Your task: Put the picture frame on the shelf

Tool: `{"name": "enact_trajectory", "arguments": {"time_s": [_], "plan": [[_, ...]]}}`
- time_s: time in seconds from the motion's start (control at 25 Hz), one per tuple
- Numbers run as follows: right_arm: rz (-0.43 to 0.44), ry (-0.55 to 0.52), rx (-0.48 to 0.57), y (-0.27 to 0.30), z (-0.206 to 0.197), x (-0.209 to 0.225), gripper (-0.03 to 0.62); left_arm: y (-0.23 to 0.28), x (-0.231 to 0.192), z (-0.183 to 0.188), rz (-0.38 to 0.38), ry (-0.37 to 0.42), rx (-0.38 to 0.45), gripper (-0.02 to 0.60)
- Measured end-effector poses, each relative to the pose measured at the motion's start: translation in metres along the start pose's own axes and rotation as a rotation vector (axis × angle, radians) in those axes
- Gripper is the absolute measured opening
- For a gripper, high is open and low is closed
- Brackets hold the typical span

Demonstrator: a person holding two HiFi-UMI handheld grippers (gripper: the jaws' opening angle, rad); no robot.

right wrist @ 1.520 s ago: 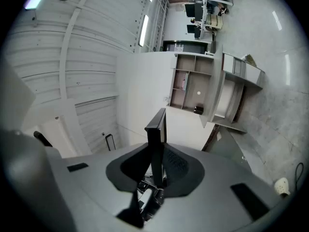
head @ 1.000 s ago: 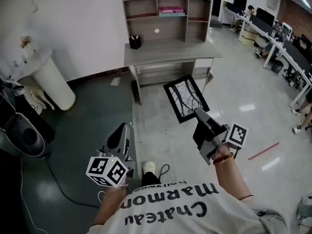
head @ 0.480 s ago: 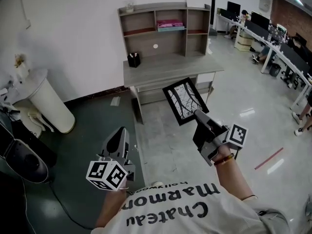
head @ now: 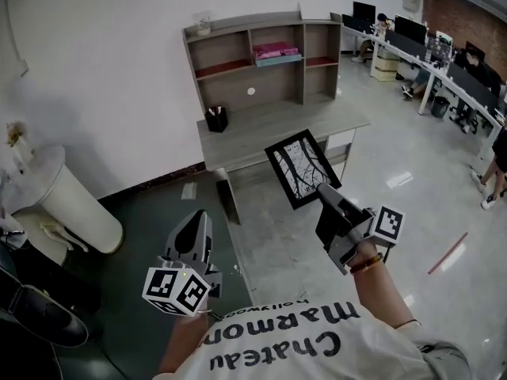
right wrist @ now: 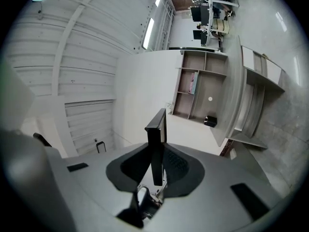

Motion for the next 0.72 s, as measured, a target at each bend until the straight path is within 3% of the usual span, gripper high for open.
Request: {"name": "enact_trajectory", "arguments": {"time_s": [0.32, 0.72], "plan": [[-0.145, 0.028, -0.024, 0.003, 0.004, -0.005, 0.080, 0.018, -0.007, 0.000, 0.005, -0.123, -0.072, 0.017], [-0.162, 0.087, -0.107, 0.007, 0.006, 0.000, 0.080, 0.013, 0.007, -0.007, 0.077, -0.148, -0.078, 0.017]]}}
Point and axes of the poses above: the fingertips, and each gripper's own axes: y forward along the fingers, x to its right, z out of its top, the point moved 8 cm from there along -y, backward along the fingers, and after that the axes turned 5 degrees about x, right-handed, at the moved point
